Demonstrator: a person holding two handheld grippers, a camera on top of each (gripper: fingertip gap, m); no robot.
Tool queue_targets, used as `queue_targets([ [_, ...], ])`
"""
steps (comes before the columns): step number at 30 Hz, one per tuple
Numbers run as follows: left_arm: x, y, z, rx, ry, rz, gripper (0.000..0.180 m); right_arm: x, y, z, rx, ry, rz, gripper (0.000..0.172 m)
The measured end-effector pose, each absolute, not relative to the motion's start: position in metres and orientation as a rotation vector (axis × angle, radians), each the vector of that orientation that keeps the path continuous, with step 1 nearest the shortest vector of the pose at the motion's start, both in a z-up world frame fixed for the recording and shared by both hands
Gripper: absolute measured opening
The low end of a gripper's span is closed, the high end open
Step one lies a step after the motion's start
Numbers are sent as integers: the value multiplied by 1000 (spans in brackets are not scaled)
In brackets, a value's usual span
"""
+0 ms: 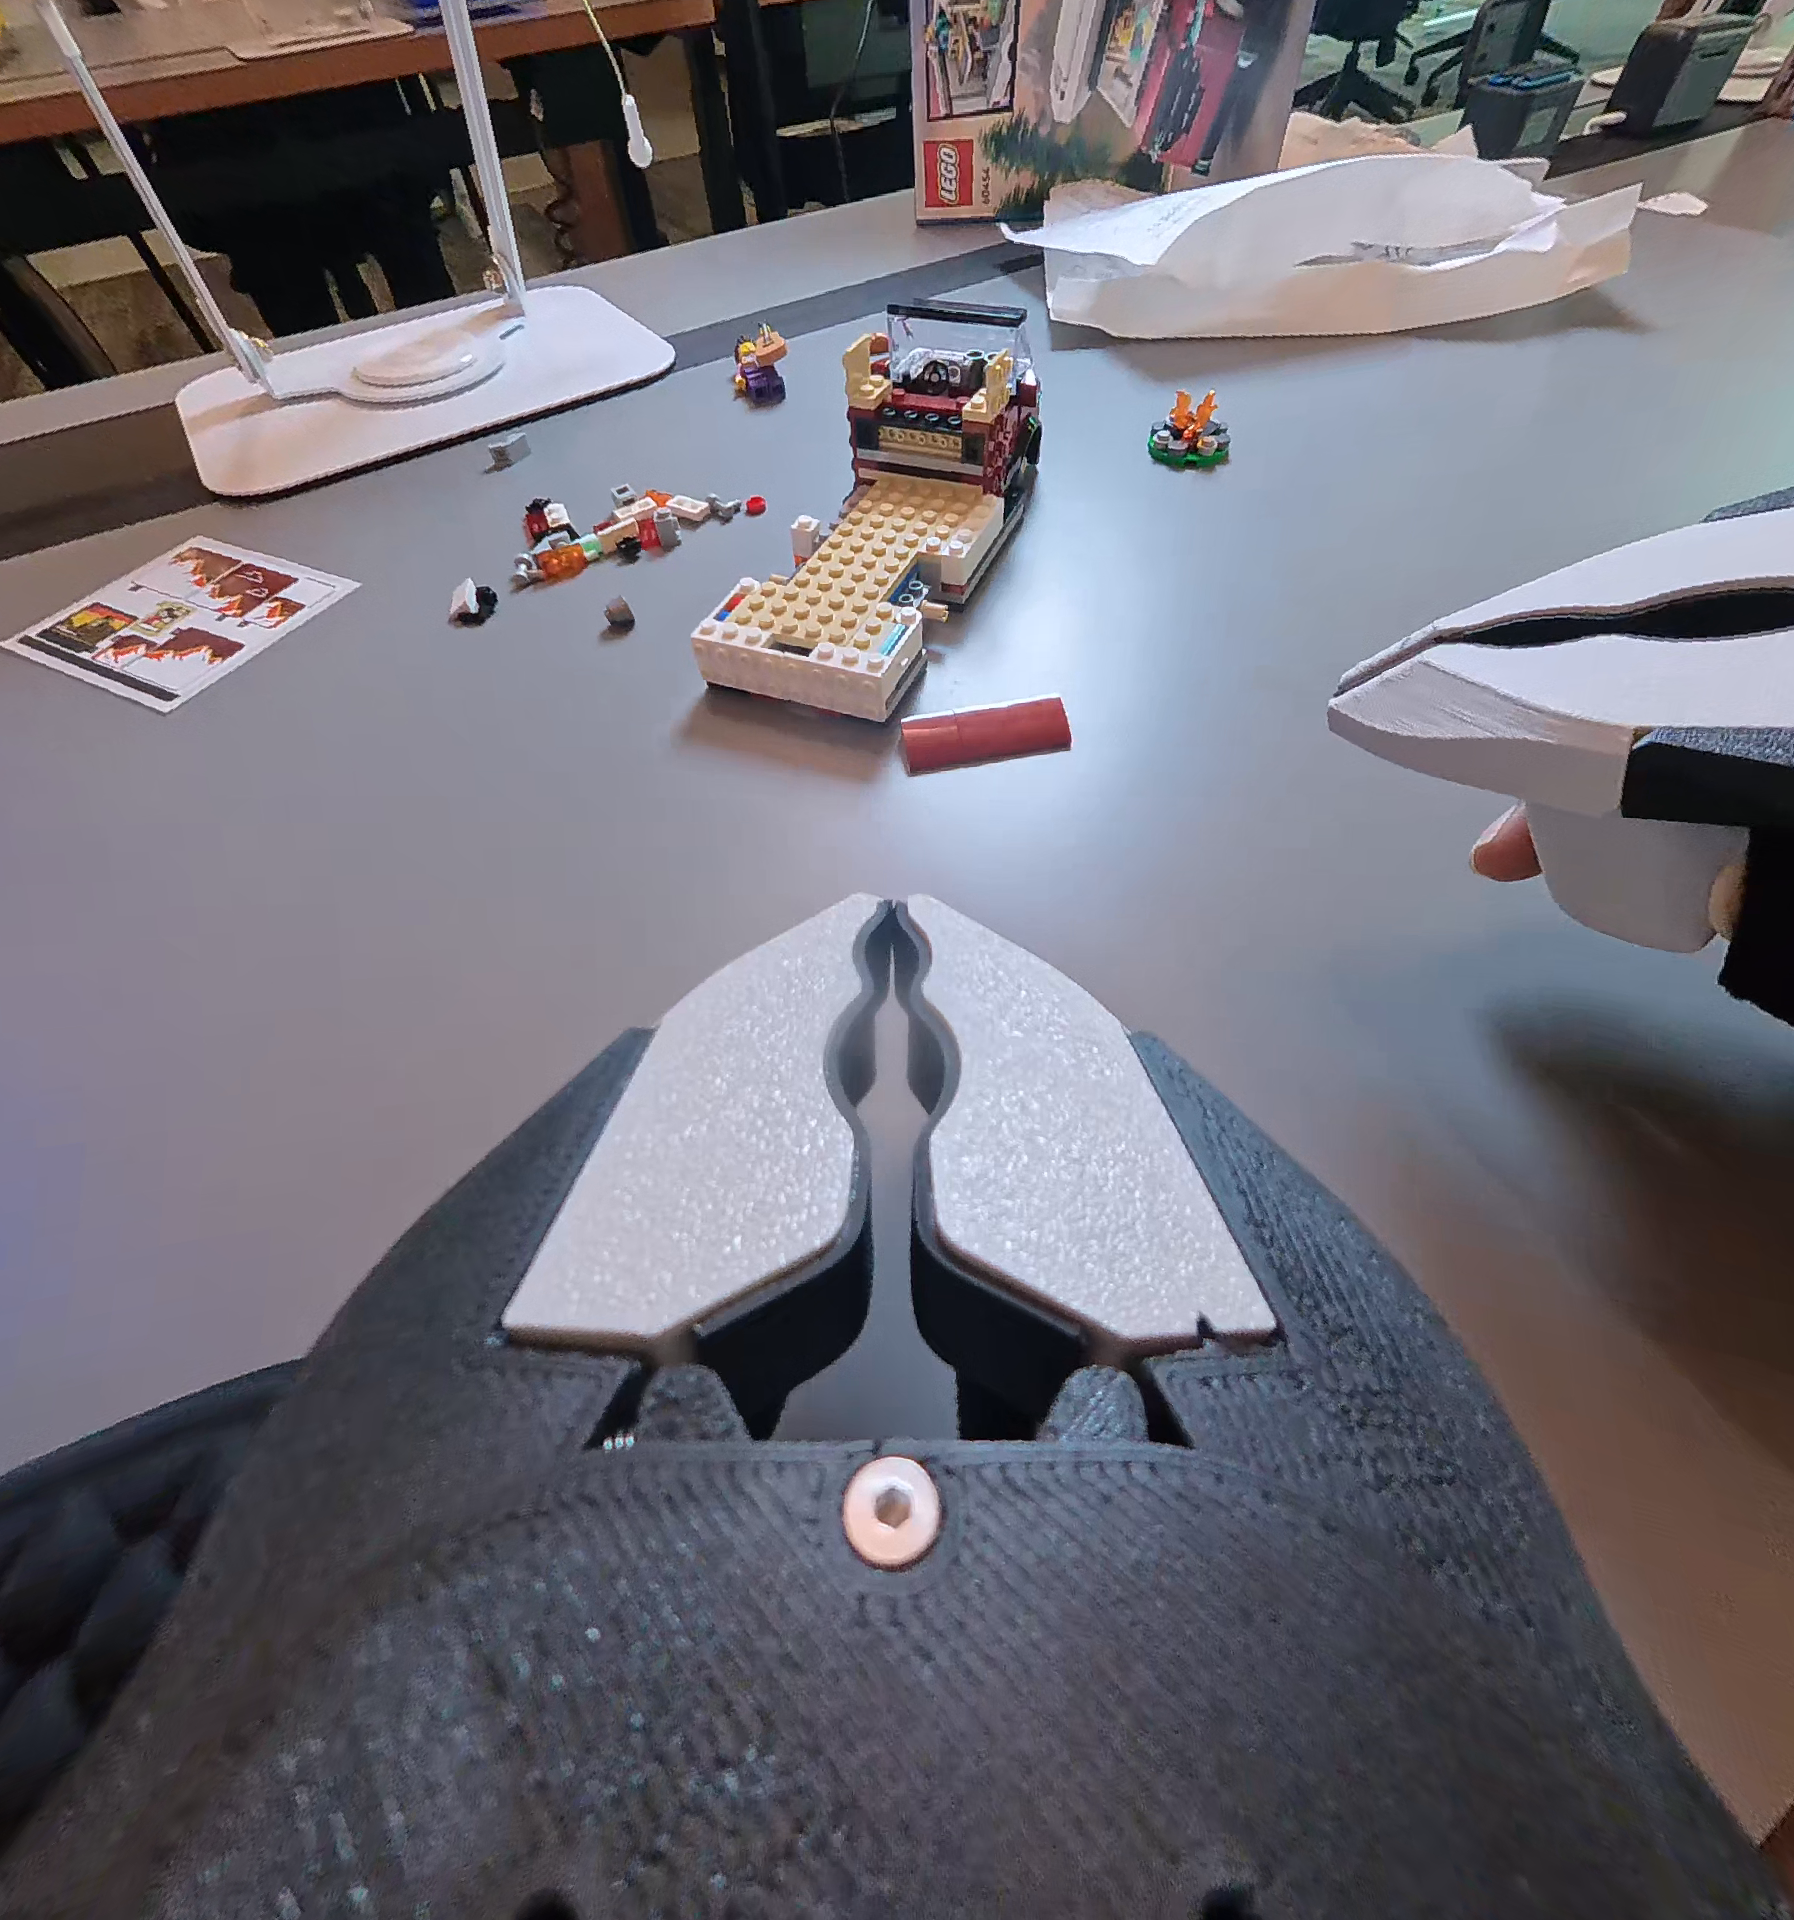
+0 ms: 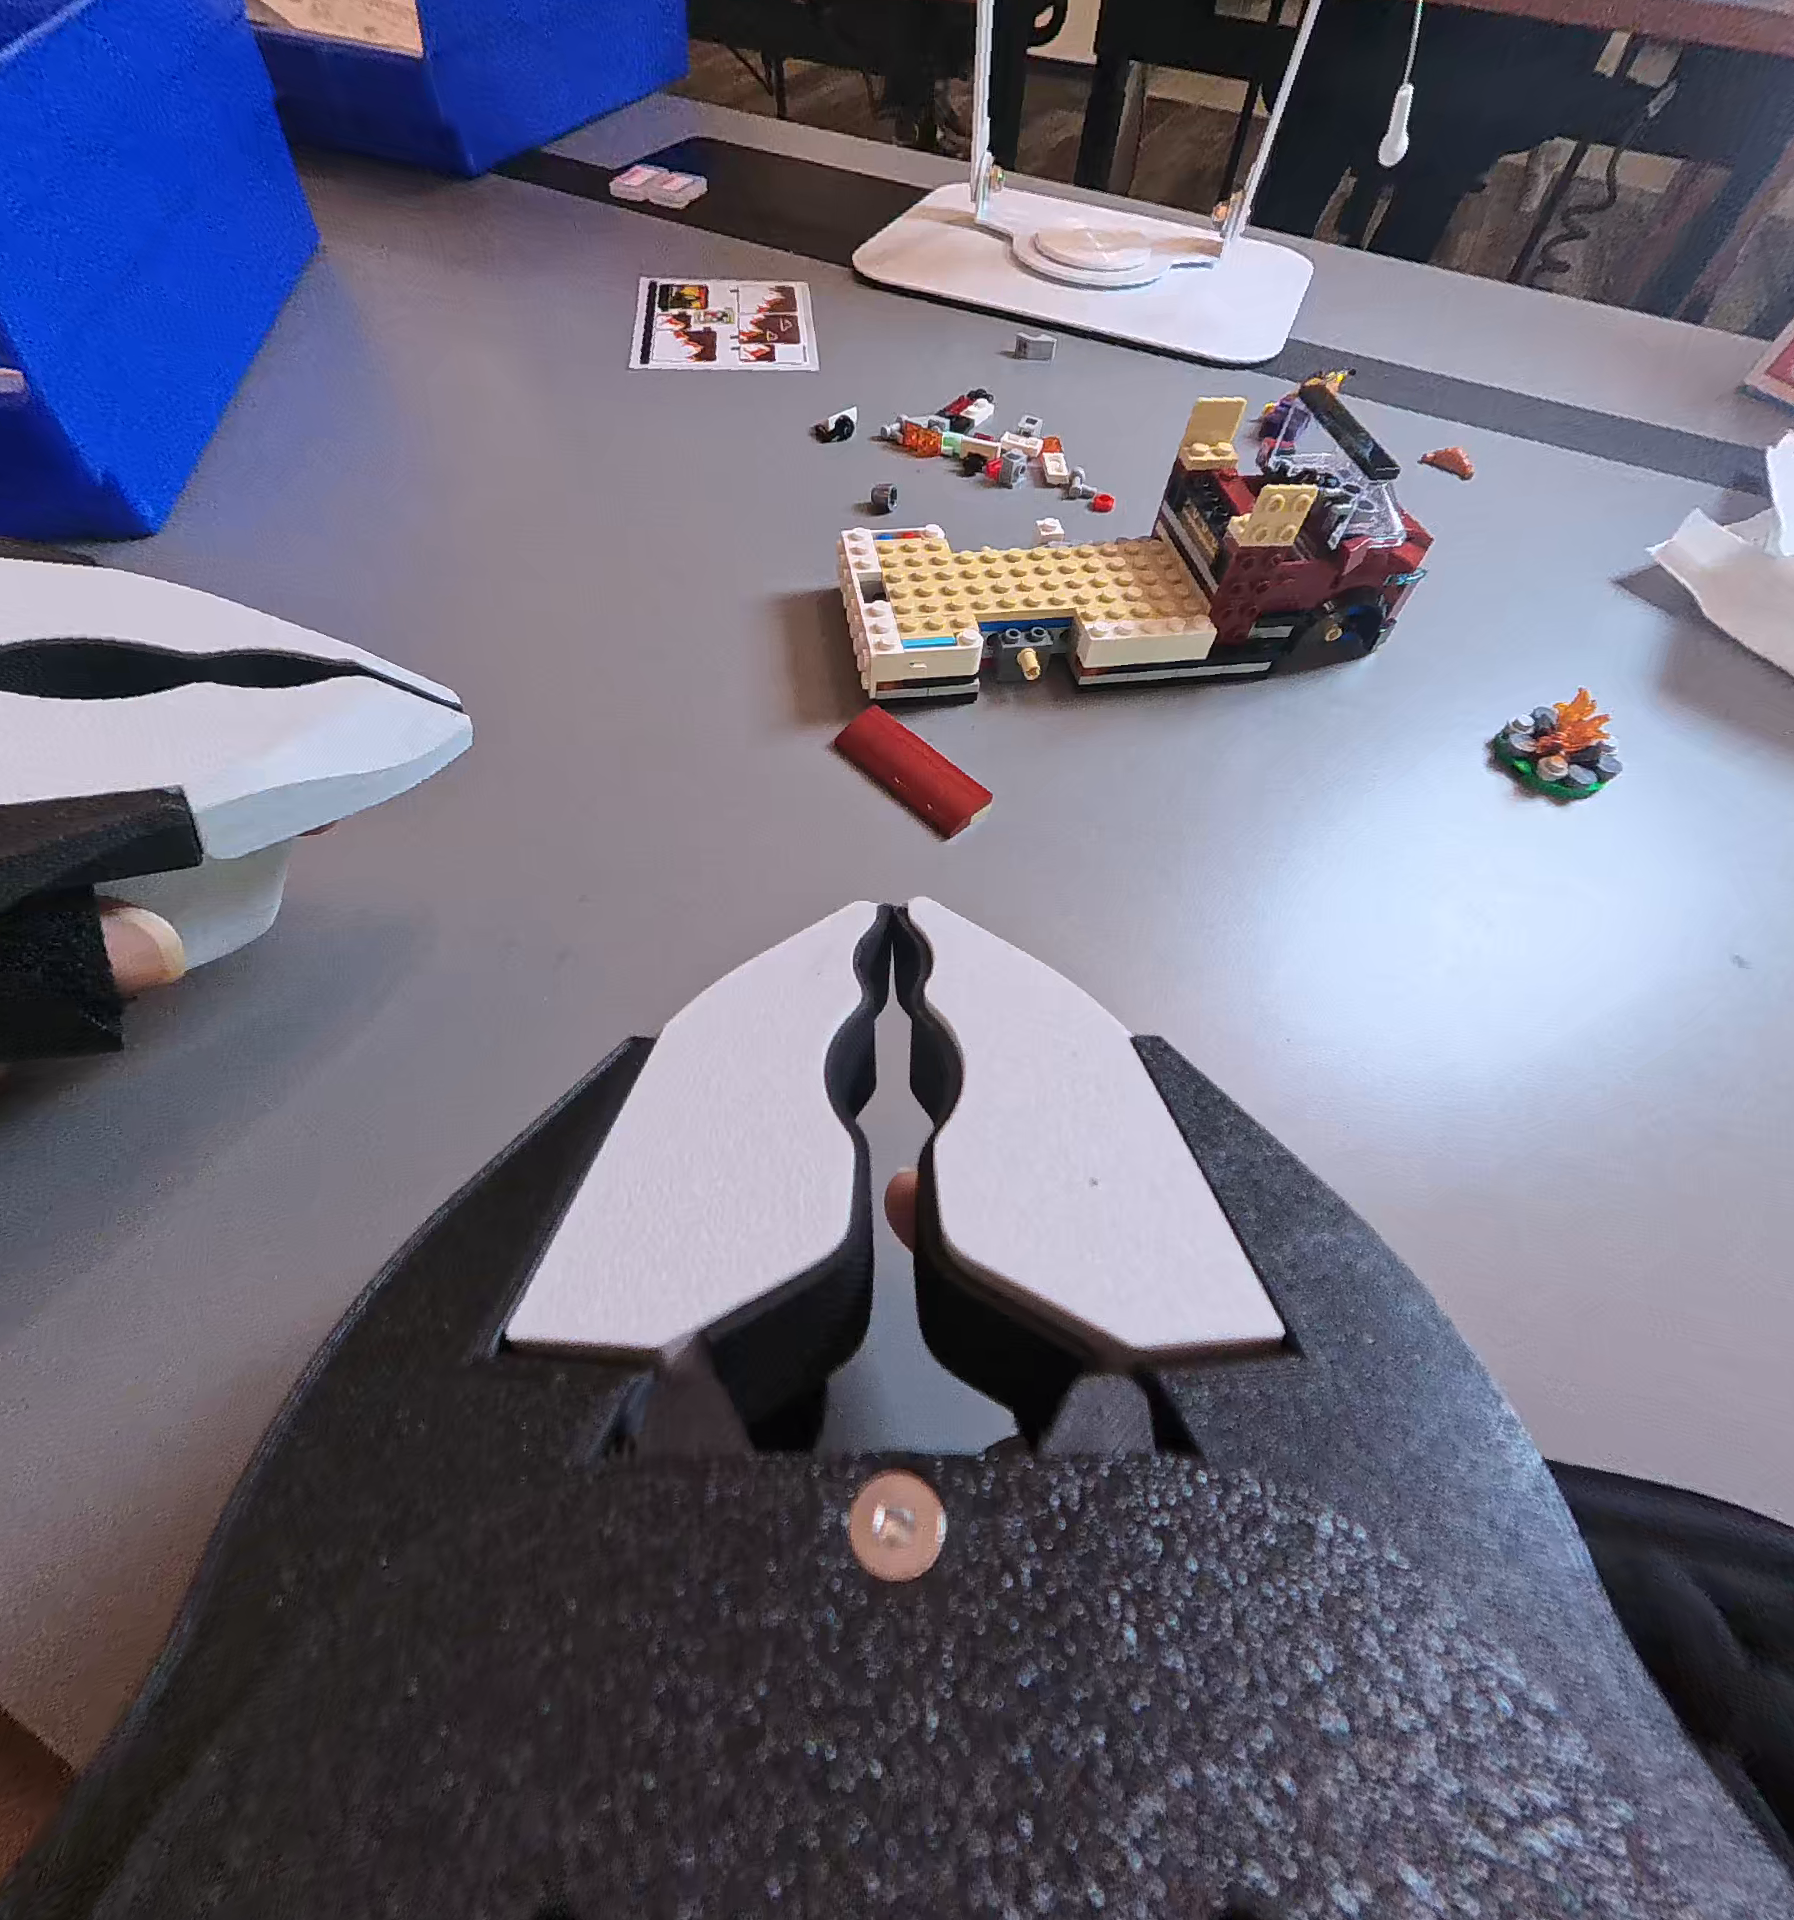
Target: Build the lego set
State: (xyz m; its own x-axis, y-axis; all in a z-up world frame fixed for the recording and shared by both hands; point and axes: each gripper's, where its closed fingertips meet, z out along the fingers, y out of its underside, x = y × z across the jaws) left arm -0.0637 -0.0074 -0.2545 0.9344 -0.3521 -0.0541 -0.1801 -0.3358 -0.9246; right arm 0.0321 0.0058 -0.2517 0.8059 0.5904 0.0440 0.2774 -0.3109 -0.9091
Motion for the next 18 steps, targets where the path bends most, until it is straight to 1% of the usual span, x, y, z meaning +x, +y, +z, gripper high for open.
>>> queue_targets([
  [5,-64,-4,-255,-1946,356,-282,0,30,11,-253,-1912,-650,381,0],
  [18,-72,-2,-251,-1916,335,-218,0,34,9,-240,-1866,-642,344,0],
])
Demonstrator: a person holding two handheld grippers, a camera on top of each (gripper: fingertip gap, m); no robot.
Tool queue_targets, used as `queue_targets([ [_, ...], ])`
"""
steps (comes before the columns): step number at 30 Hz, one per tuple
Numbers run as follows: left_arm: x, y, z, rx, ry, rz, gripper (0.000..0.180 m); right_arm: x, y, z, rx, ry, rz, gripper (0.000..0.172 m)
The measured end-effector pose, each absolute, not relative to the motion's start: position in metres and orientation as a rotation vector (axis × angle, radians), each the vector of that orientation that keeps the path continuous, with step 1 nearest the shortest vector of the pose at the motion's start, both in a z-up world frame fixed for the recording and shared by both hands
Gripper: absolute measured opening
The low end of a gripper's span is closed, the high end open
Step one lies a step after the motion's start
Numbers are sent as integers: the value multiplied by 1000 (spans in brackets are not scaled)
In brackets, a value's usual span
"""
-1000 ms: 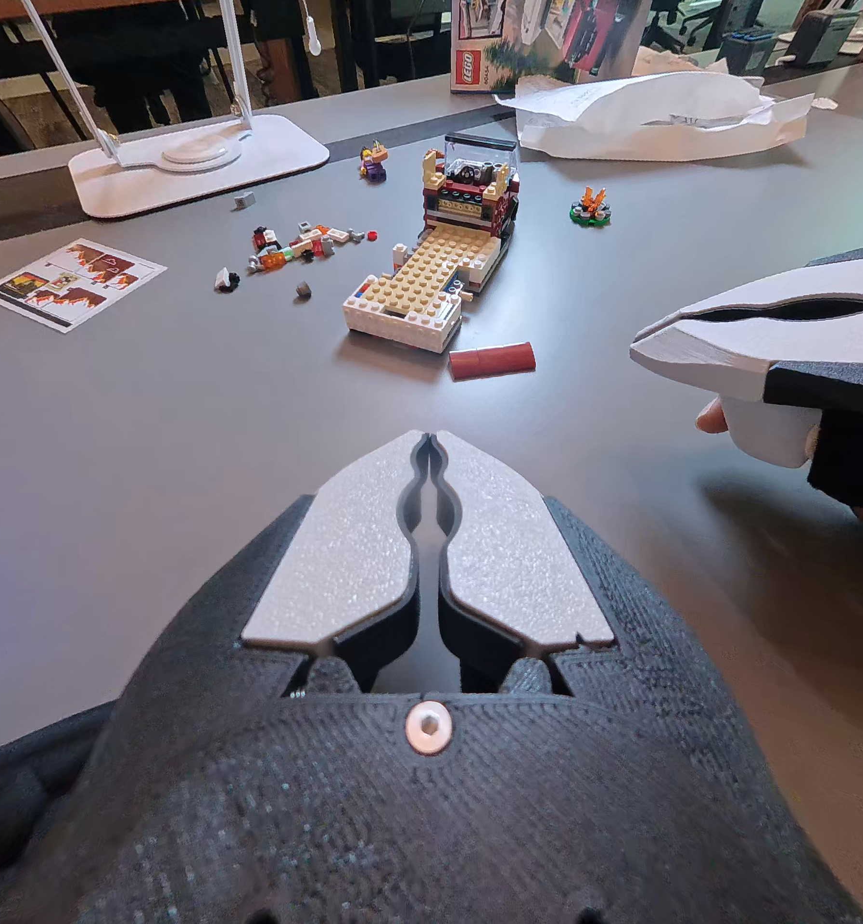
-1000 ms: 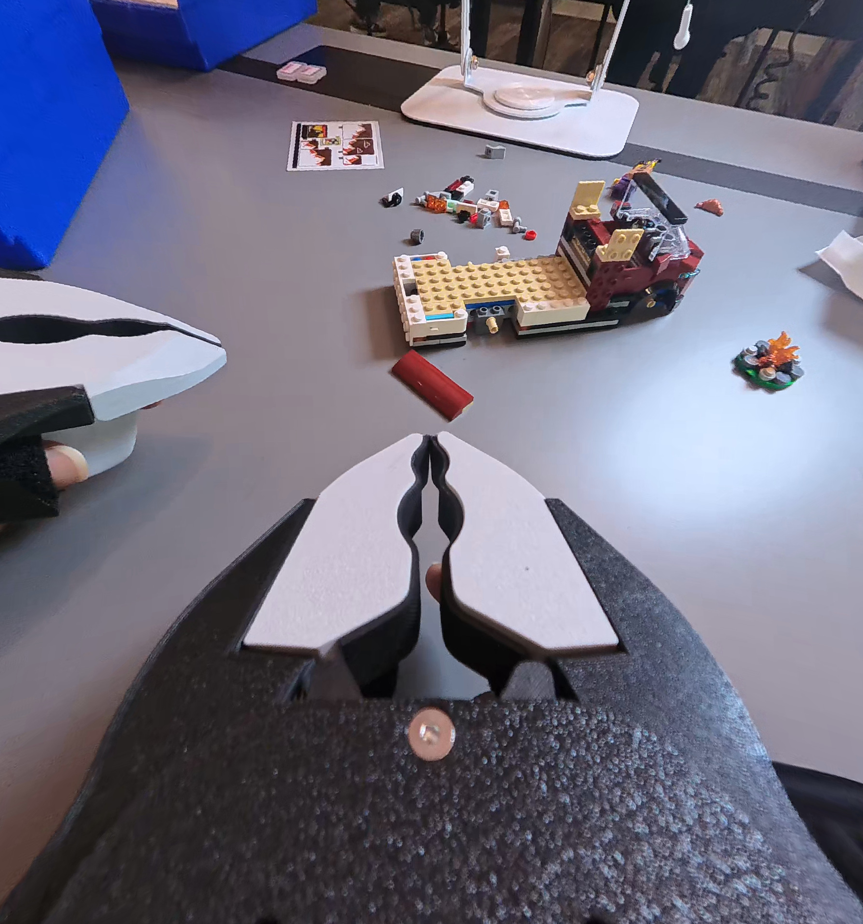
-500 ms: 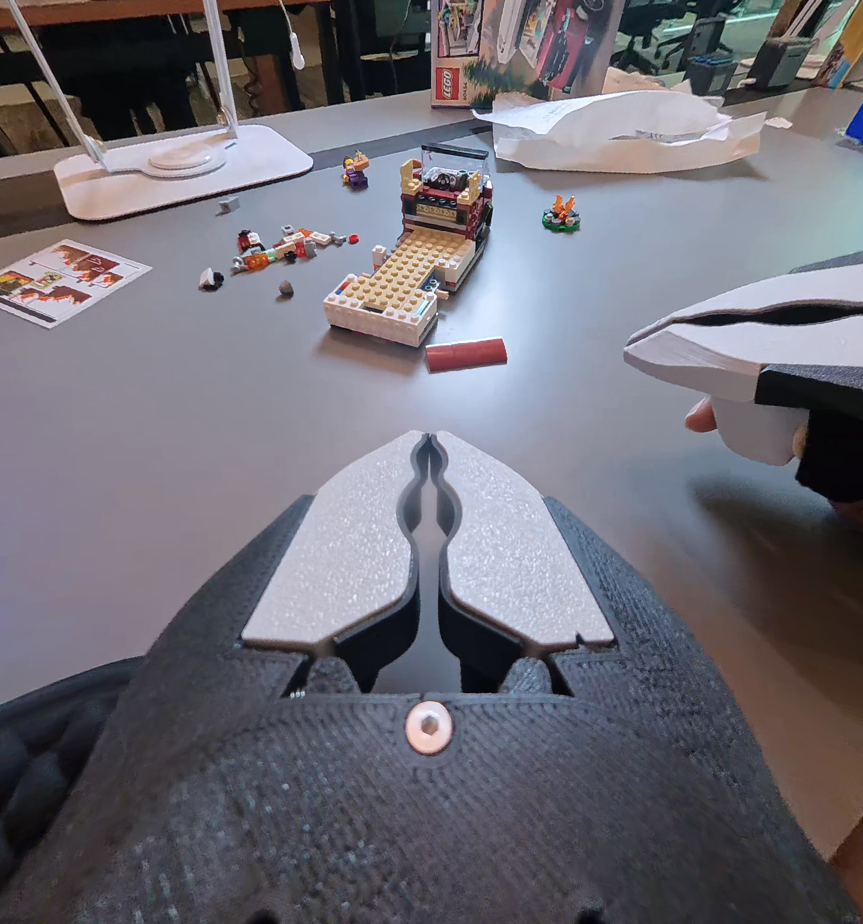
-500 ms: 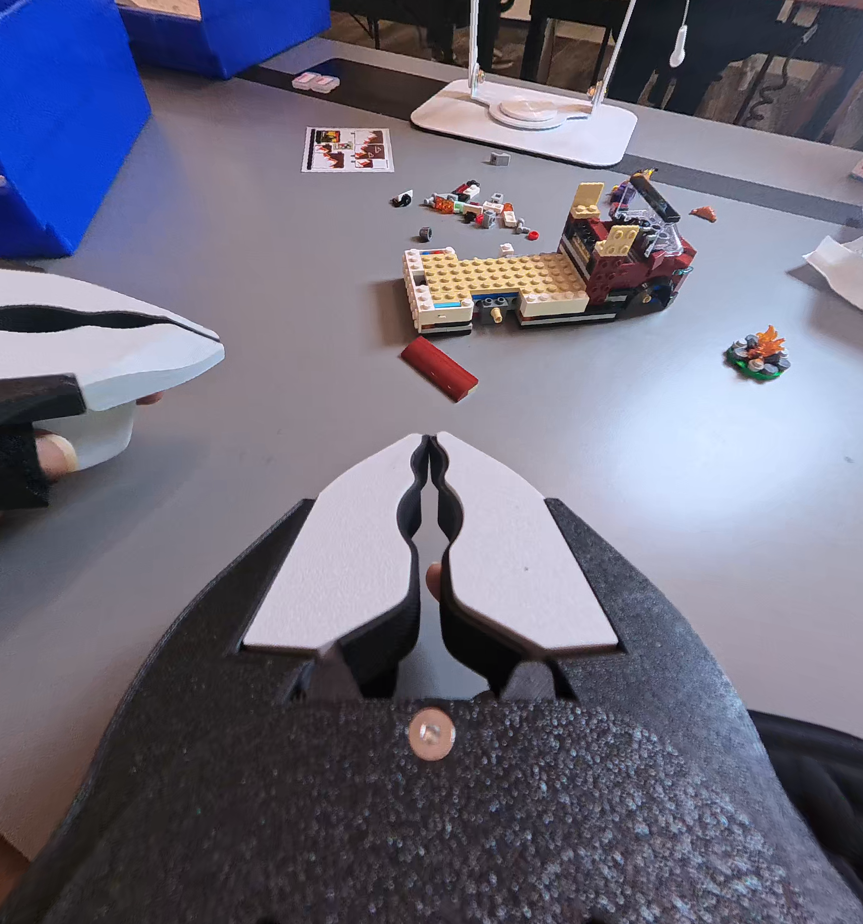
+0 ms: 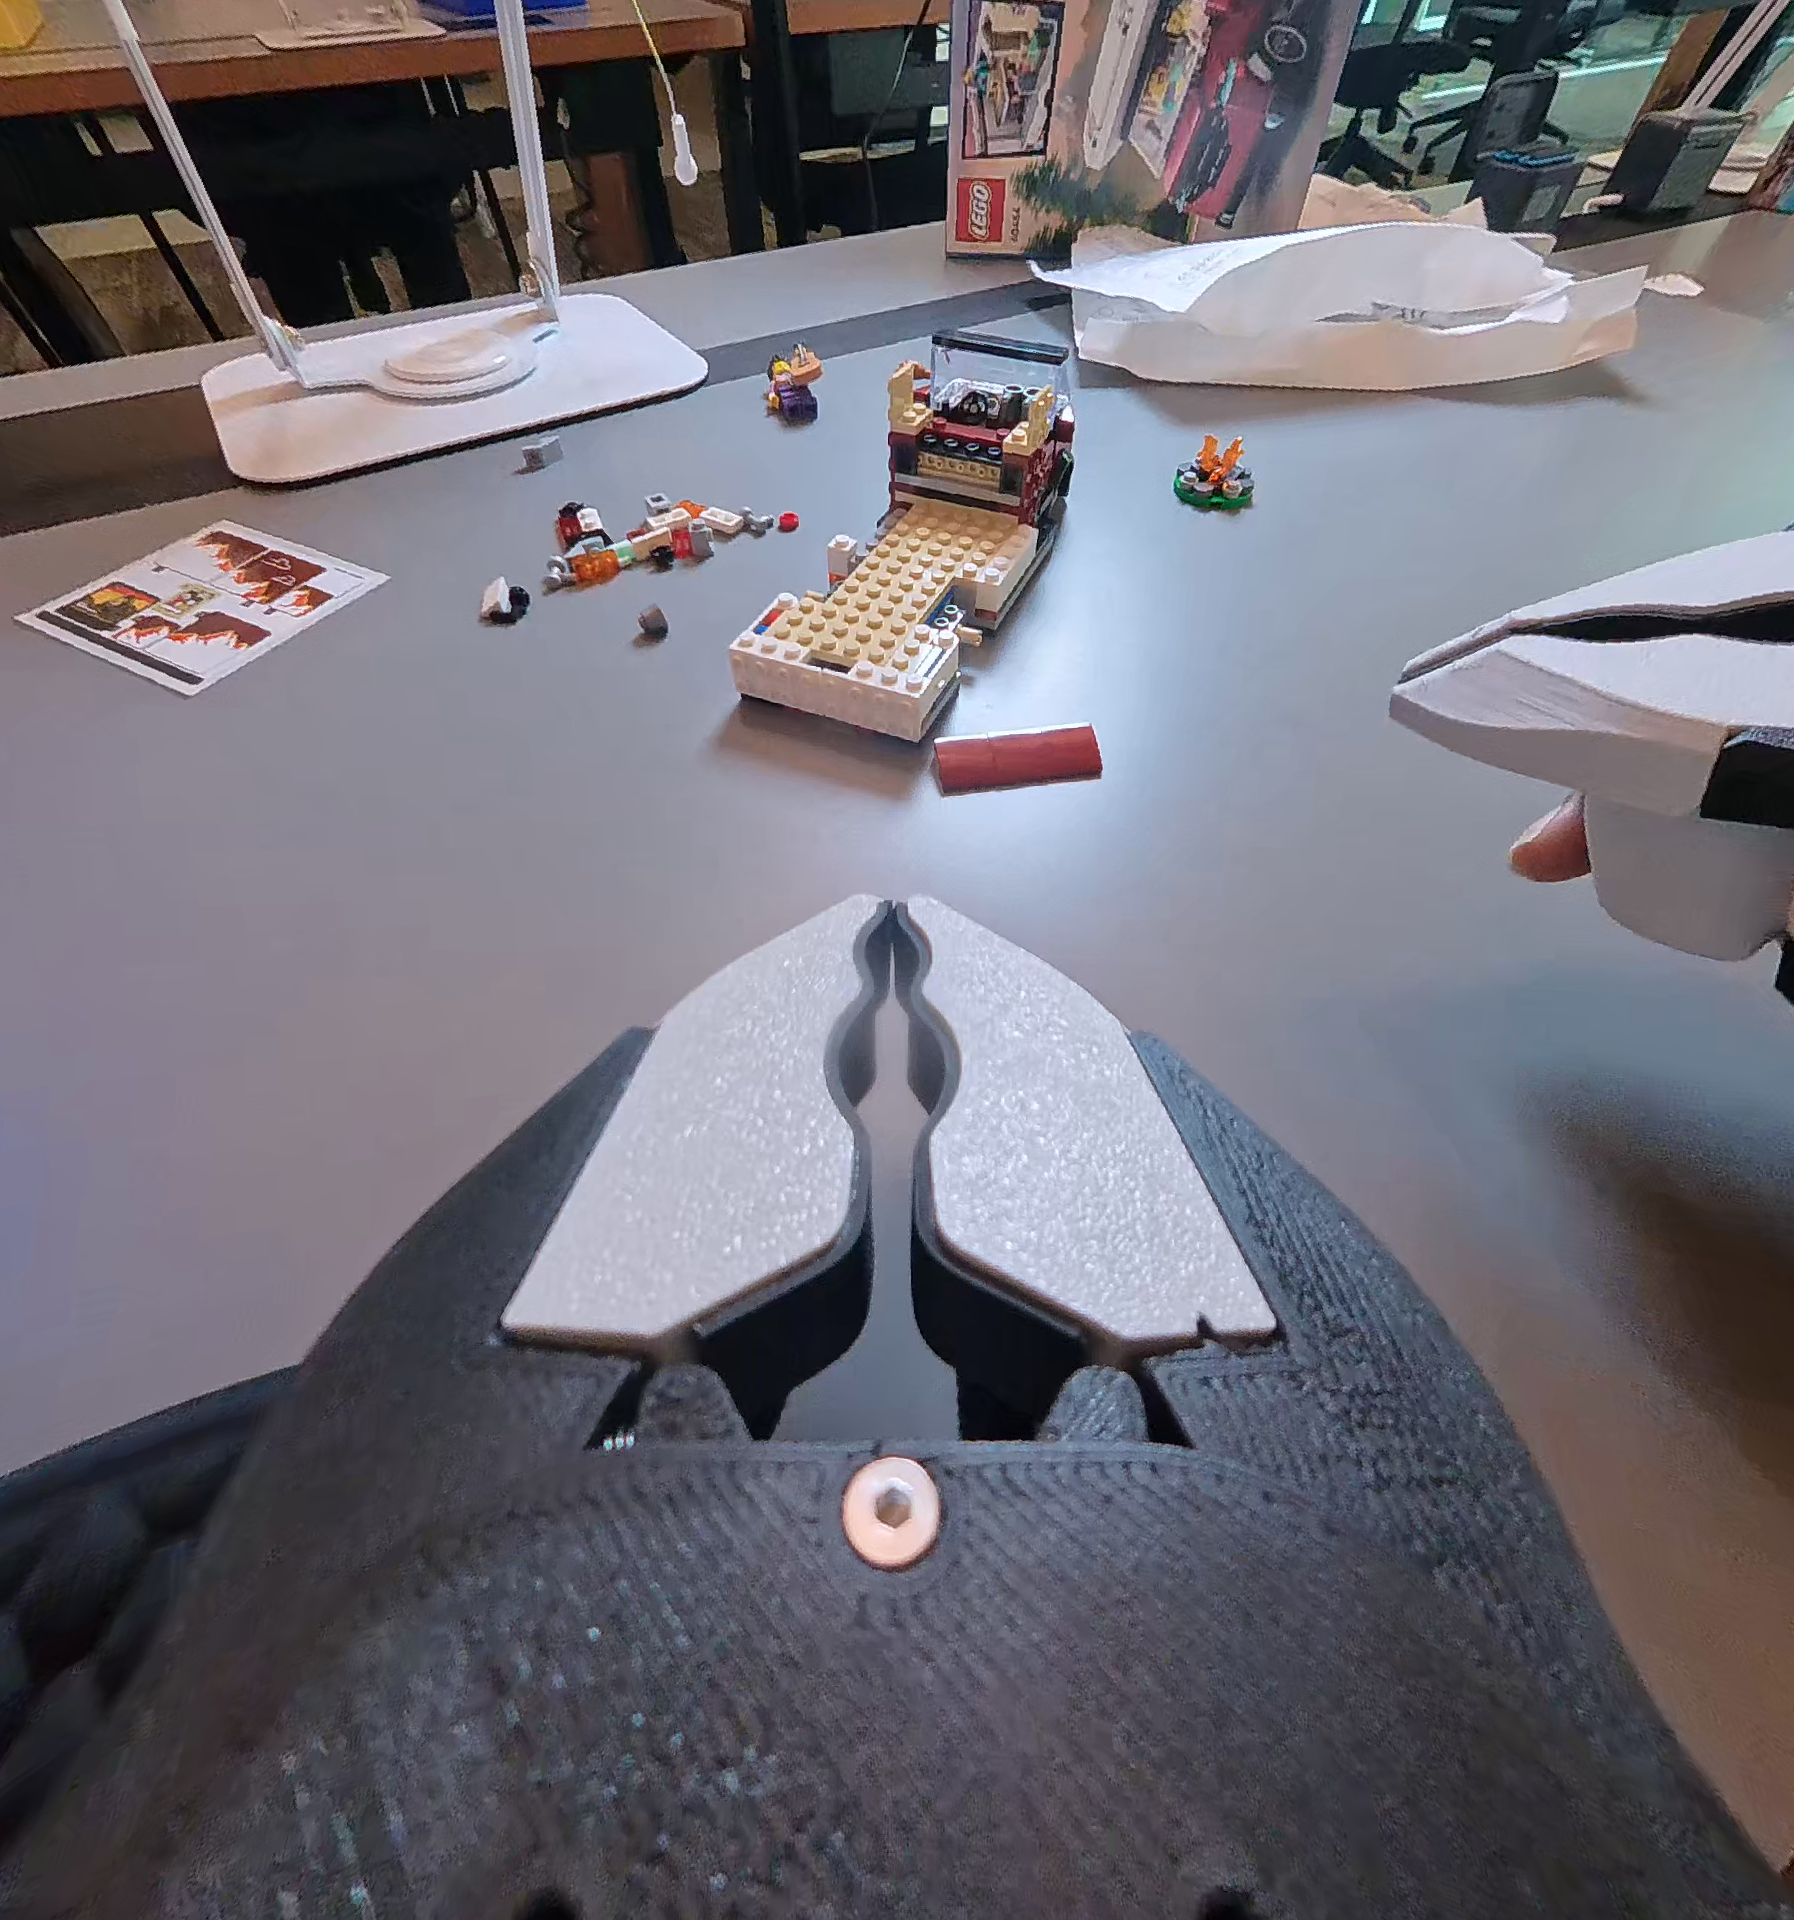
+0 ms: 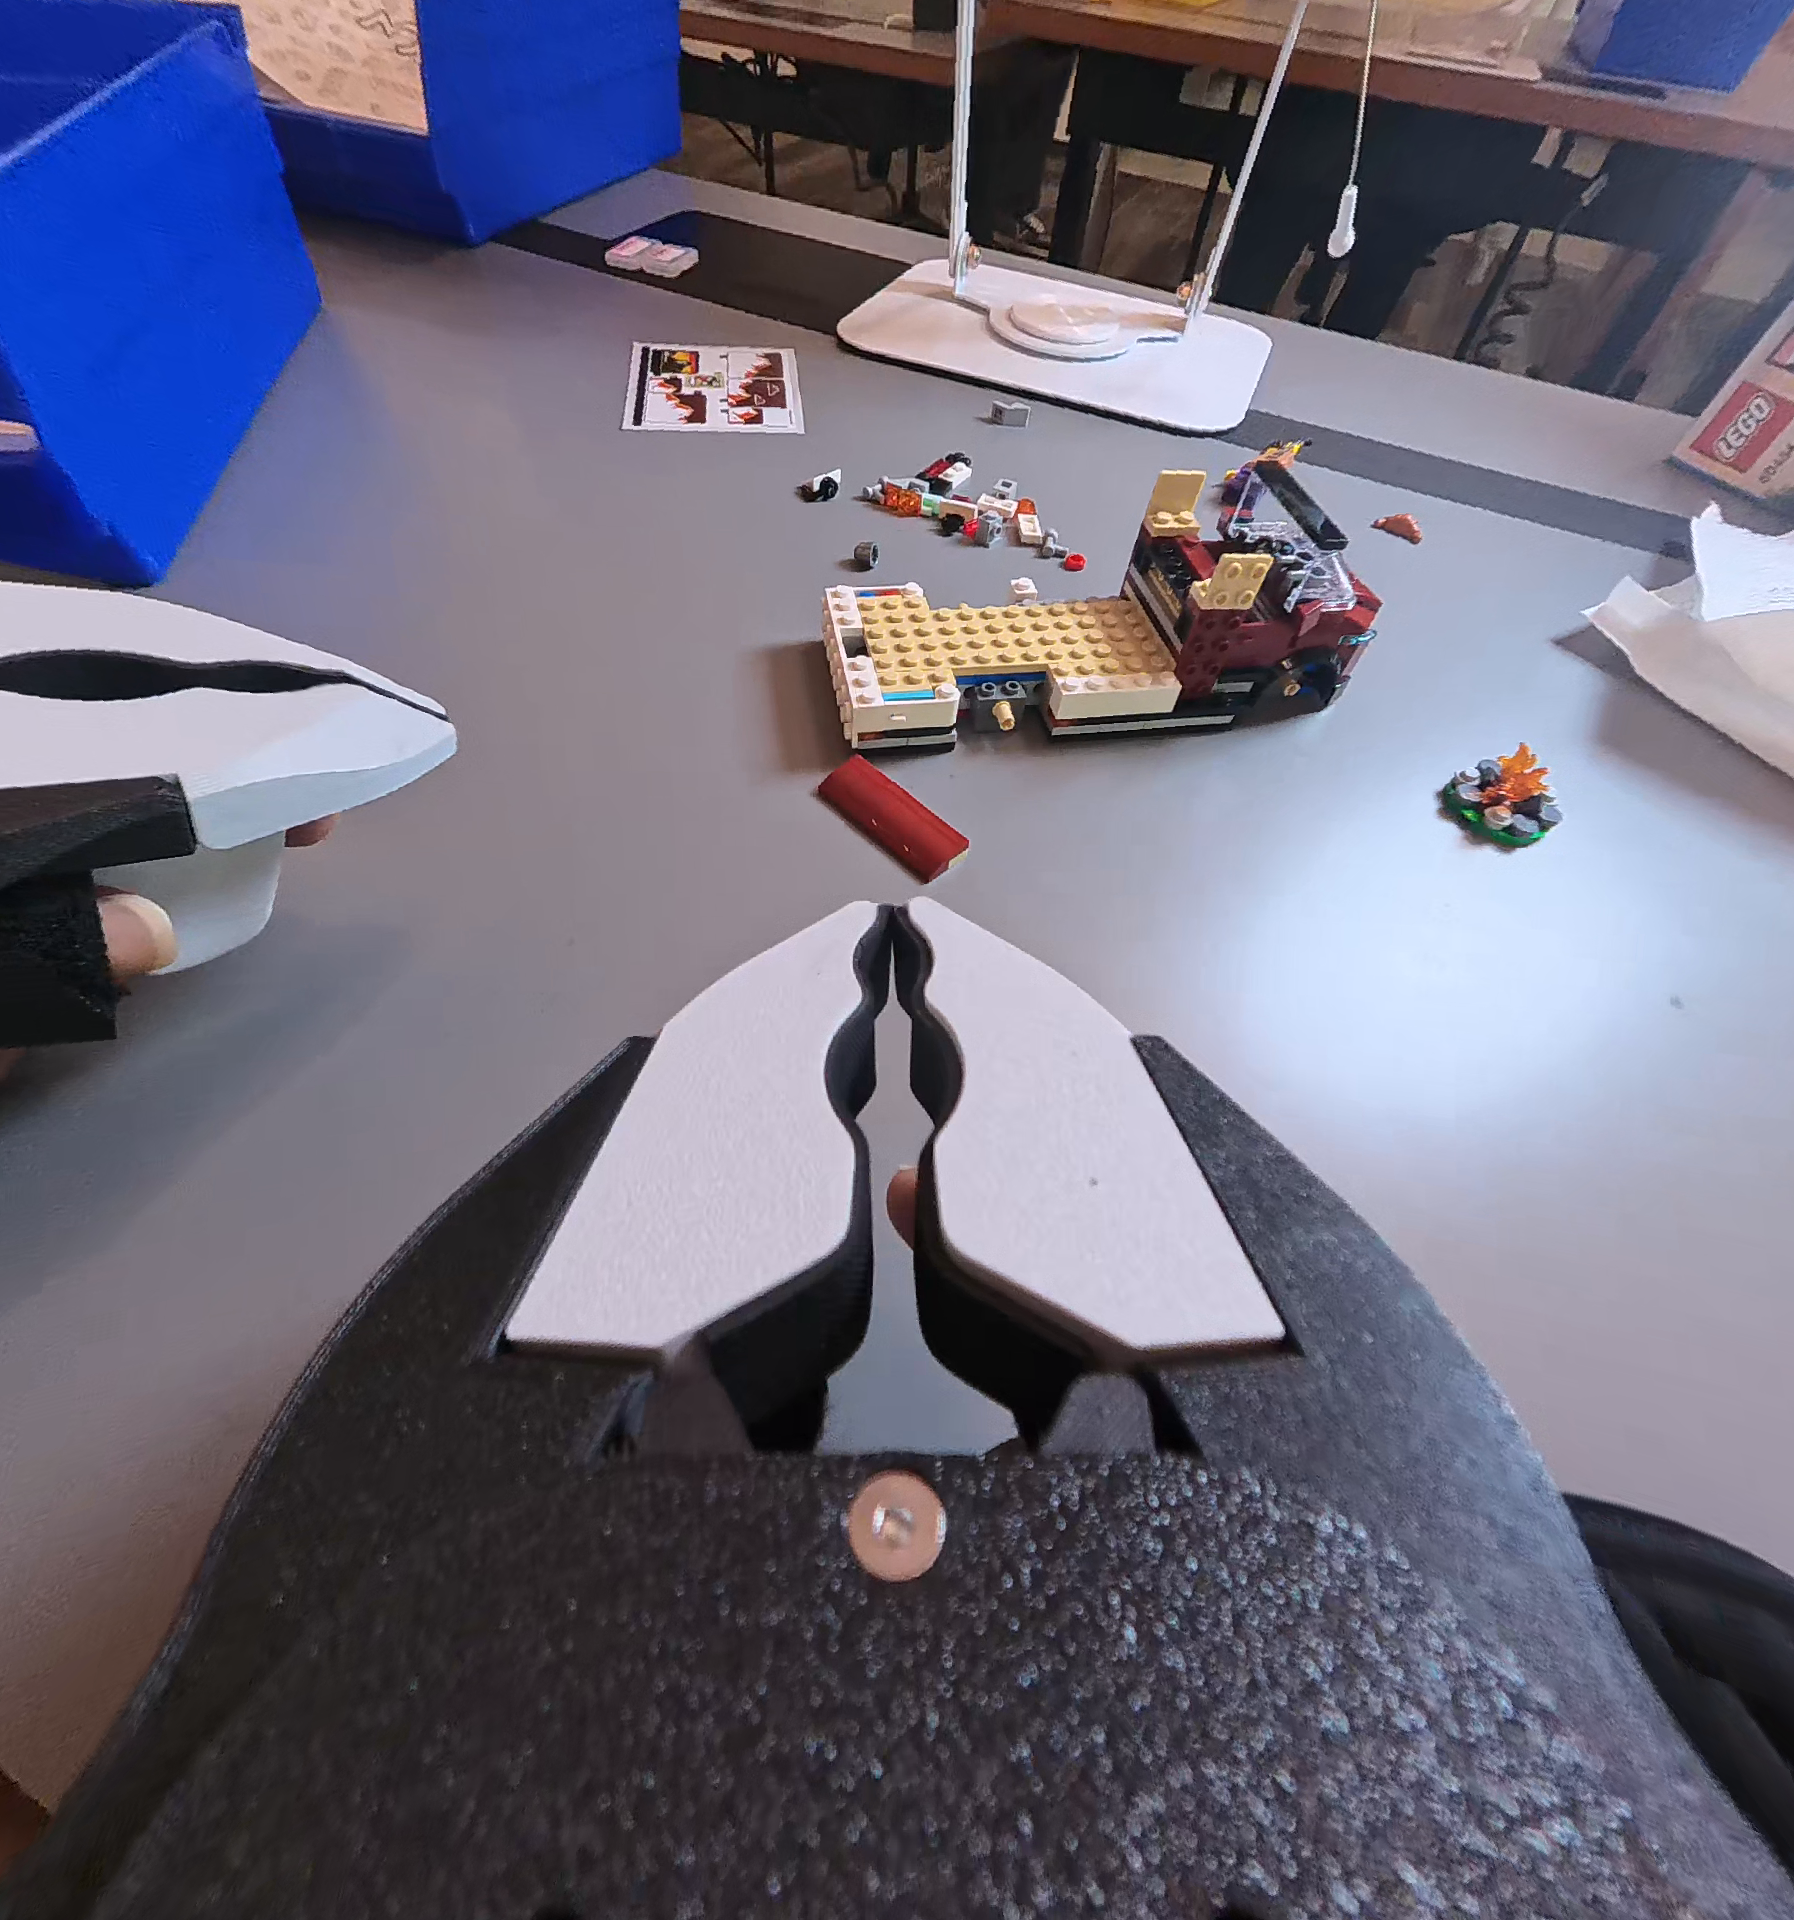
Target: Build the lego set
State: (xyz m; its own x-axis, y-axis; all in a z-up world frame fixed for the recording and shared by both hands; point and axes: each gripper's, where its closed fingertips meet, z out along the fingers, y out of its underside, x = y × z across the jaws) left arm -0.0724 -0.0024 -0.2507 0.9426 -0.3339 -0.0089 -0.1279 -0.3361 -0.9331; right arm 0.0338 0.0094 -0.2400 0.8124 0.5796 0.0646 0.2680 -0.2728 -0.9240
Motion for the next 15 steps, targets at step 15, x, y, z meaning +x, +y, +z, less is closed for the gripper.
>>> queue_targets([
  [15,-66,-6,-261,-1969,398,-258,48,32,8,-246,-1877,-660,398,33],
])
